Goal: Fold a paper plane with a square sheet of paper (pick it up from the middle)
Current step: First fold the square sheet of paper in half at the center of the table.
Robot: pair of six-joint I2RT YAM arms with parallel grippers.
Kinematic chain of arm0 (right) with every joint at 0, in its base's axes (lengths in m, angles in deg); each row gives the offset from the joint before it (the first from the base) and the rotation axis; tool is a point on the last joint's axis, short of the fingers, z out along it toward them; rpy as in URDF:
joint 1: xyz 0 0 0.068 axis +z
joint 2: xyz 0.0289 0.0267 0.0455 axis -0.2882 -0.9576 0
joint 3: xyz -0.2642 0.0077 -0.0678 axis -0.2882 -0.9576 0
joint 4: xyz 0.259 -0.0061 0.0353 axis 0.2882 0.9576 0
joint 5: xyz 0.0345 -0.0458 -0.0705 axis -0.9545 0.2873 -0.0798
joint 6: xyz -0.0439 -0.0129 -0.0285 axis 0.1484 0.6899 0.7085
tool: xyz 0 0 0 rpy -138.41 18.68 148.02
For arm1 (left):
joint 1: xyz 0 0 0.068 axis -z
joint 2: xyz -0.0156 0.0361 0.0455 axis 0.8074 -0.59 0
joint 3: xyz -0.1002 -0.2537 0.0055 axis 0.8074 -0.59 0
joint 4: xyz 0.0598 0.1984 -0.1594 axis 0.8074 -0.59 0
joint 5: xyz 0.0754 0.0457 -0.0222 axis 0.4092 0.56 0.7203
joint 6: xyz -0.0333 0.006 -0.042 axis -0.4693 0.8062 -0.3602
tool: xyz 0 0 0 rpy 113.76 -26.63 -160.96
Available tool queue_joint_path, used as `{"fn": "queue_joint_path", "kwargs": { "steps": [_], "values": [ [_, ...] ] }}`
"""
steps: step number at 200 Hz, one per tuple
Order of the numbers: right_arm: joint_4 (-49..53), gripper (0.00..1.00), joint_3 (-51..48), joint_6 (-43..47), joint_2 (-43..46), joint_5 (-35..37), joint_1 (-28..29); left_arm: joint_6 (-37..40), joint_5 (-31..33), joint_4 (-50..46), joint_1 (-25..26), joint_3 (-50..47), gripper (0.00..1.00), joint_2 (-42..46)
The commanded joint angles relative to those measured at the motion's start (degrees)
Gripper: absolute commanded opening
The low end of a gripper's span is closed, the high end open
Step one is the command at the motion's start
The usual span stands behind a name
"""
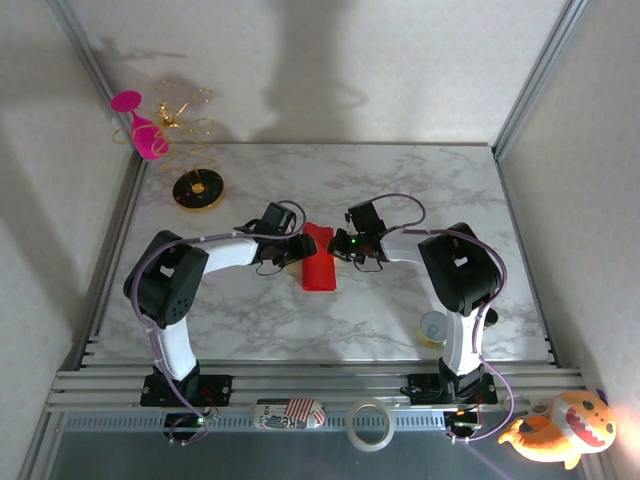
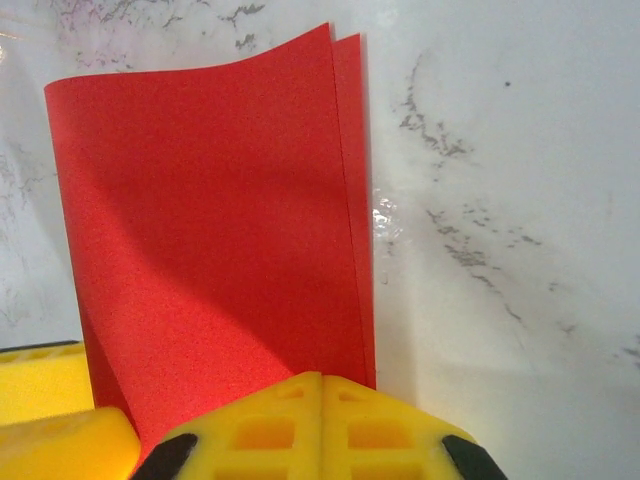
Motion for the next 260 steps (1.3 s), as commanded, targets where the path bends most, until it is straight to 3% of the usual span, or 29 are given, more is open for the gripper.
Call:
{"fn": "queue_joint_path", "kwargs": {
  "steps": [1,73,113,182,260],
  "values": [
    [1.5,0.07,0.0,-0.3,-1.5,0.2,0.5,-0.5,-1.5,-4.7,1.8,0.3,0.53,-0.2],
    [1.3,0.07,0.5,-0.2,-0.5,0.1,0.4,1.6,-0.2,-6.4,2.5,0.1,0.45,-1.6],
    [-2.8,0.17,0.2,1.1,4.4,-1.2,0.3,3.3,2.4,-7.5,2.5,-0.3,0.40,-2.4],
    [-6.0,0.39,-9.6,2.1,17.4,10.2,-3.6,6.0,5.2,-8.6,2.4,-0.3,0.38,-4.4],
    [-5.6,0.42,-17.2,1.4,24.6,15.9,-9.2,7.9,7.3,-9.6,2.4,-1.7,0.37,-7.3]
  ]
}}
